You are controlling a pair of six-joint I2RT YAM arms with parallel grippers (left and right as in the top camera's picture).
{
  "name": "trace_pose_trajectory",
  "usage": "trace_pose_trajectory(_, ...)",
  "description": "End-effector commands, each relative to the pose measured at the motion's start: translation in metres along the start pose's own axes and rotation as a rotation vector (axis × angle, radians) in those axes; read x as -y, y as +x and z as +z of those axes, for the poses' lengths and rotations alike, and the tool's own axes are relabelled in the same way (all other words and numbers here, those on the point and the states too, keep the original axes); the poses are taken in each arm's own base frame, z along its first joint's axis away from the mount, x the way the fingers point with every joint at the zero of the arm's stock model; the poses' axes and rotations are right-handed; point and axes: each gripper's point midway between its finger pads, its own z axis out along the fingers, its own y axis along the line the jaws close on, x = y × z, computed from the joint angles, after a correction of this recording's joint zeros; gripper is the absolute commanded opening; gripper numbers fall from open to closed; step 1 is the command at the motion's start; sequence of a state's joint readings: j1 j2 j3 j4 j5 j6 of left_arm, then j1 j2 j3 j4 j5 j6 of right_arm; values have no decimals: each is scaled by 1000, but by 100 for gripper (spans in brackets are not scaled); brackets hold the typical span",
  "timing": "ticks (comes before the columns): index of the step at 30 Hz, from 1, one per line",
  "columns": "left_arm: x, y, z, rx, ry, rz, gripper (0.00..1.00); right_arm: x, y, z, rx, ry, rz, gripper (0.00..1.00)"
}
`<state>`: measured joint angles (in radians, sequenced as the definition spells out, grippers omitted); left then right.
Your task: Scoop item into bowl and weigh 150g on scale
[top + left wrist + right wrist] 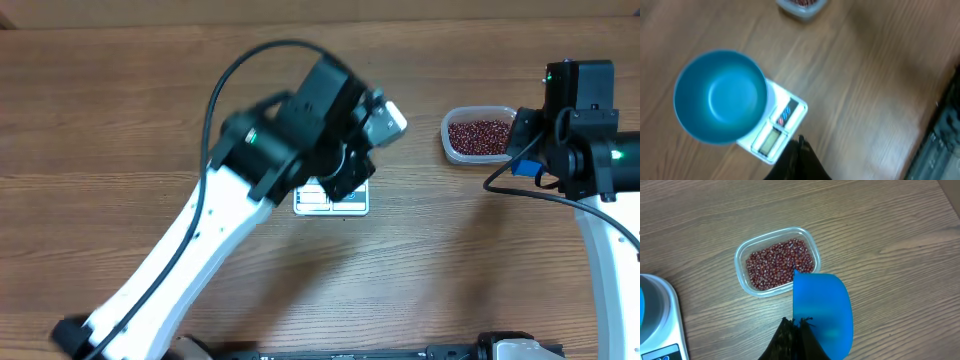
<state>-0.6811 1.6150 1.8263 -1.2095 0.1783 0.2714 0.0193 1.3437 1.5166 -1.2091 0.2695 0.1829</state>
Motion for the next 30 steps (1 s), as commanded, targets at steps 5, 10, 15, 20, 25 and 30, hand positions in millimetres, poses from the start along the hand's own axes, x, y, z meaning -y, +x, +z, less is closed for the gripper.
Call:
trace_pose_trajectory(5, 5, 68, 44, 125, -61, -73, 4, -6, -11, -8, 39, -49, 18, 4)
trace_pose_trajectory(10, 3, 90, 88, 126, -54, -188, 4, -10, -15, -8, 52, -69, 46, 4)
trace_pose_trajectory(15, -4, 90, 127, 153, -43, -360, 4, -12, -18, -8, 64, -80, 48, 4)
trace_pose_trajectory(20, -22, 97, 154, 127, -123, -373, 4, -12, -18, -8, 63, -79, 48, 4)
trace_pose_trajectory(25, -21, 115, 180, 49, -118, -392, 4, -12, -17, -8, 61, -78, 47, 4)
trace_pose_trajectory(30, -33, 134, 187, -16, -201, -399, 4, -12, -17, -8, 60, -78, 47, 4)
